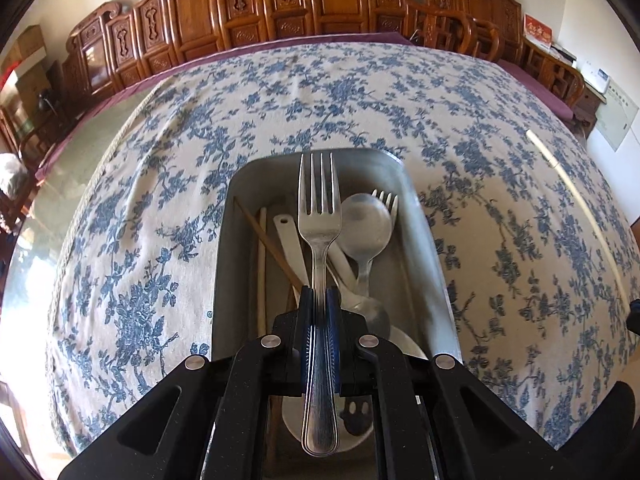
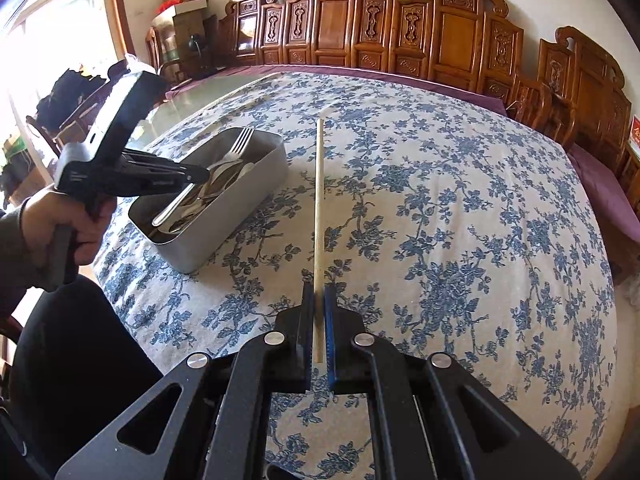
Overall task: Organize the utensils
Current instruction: 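Carry the metal fork into the tray and open the left tool while the right tool holds the chopstick, then lower the wooden chopstick into the tray and open the right tool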
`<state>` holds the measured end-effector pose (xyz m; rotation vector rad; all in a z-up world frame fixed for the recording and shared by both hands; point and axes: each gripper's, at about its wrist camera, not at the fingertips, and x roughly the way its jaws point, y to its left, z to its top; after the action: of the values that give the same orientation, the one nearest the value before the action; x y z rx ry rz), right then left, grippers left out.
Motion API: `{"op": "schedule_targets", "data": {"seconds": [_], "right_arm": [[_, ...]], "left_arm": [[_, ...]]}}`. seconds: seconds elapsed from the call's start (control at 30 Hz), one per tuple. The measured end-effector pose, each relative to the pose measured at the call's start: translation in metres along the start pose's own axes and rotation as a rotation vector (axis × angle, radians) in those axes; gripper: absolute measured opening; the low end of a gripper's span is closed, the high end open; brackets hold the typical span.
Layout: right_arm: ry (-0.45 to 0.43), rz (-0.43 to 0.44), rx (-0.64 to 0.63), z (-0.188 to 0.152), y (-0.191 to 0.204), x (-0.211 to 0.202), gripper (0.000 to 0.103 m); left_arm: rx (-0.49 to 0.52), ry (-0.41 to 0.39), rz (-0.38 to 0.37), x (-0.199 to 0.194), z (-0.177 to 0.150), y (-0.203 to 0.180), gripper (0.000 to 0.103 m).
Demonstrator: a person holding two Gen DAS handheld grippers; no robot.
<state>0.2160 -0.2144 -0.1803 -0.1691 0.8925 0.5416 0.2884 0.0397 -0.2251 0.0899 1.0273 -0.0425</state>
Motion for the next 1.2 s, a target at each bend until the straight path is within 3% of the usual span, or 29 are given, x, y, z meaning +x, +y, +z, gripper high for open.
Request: {"op": "schedule_targets", "data": {"seconds": [0.43,1.2], "right_arm": [[-0.004,0.026,0.013,0.012,0.019,0.008,0.006],[0.009,0.108,0.049,0.051,0.083,0.043,0.006]], "left_arm": [[-0.005,0.016,-0.015,0.006,0.000,0.003,0.007],[-0.027,-0.103,-0.040,-0.072,-0.024,0.056,0.008]]}}
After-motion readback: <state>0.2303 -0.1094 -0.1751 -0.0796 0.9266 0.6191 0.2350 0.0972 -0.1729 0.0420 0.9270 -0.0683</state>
